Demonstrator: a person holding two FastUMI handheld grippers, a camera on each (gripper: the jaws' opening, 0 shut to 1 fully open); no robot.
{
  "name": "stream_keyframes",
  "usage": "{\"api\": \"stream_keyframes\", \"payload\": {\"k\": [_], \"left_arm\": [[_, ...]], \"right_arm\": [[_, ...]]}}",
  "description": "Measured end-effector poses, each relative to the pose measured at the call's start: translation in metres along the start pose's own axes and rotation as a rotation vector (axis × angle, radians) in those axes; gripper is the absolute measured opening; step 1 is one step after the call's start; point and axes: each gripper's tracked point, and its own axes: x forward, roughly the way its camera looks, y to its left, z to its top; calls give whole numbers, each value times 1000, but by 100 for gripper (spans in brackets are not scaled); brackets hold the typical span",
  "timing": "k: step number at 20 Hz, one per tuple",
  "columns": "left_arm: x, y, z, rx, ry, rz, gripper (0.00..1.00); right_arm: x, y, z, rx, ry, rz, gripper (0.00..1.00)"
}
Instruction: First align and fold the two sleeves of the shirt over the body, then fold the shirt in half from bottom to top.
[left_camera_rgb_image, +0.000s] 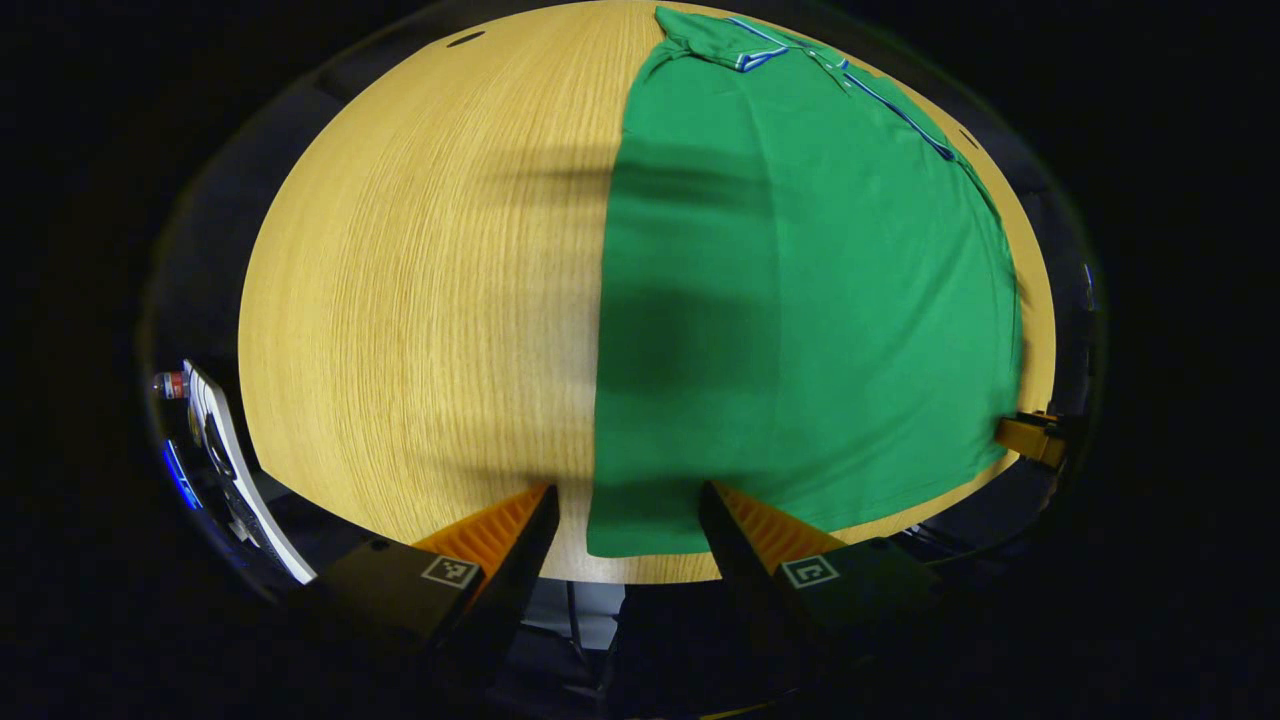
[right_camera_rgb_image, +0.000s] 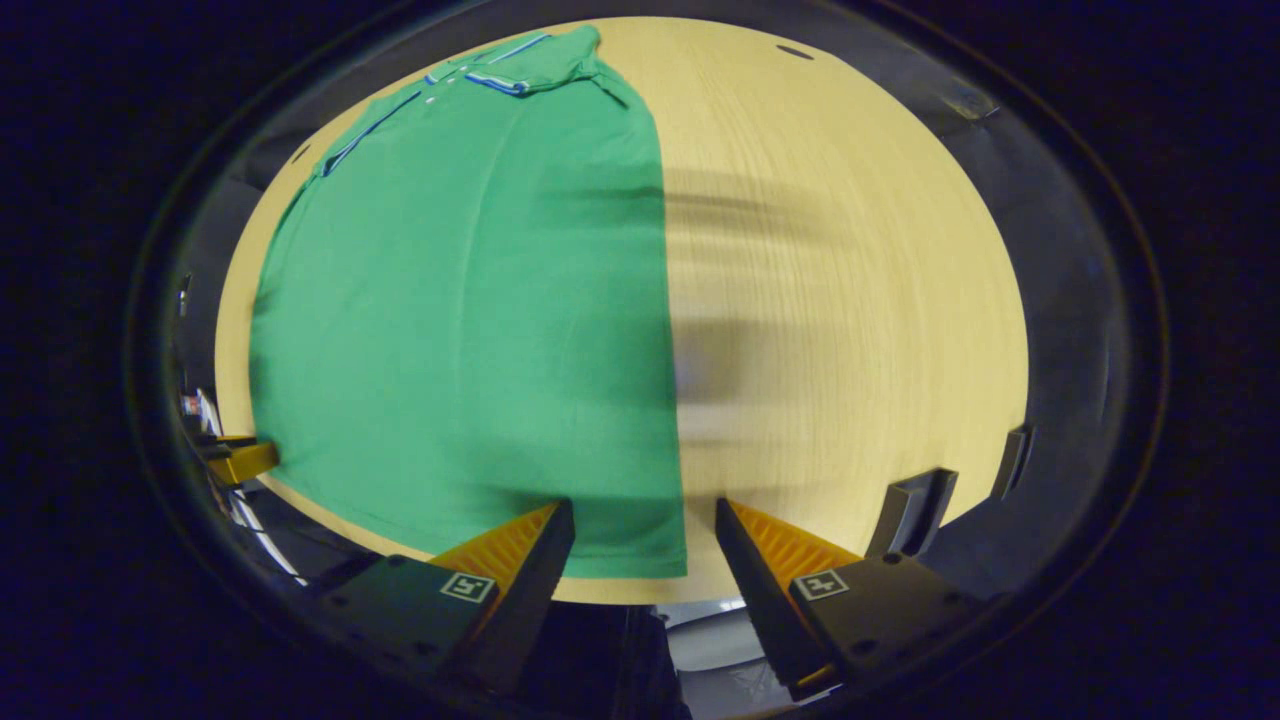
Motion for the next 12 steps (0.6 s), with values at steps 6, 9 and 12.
{"api": "stream_keyframes", "payload": {"k": [6,9,12], "left_arm": [[1,-23,4,23,0,-1,48],[2,-30,5,26,-11,10,16],[3,-31,6,18,-28,34,4]], "right_arm": [[-1,4,0,-5,8,2,40],[0,4,6,35,-14,44,8],[0,5,7,-24,-37,71,8]]}}
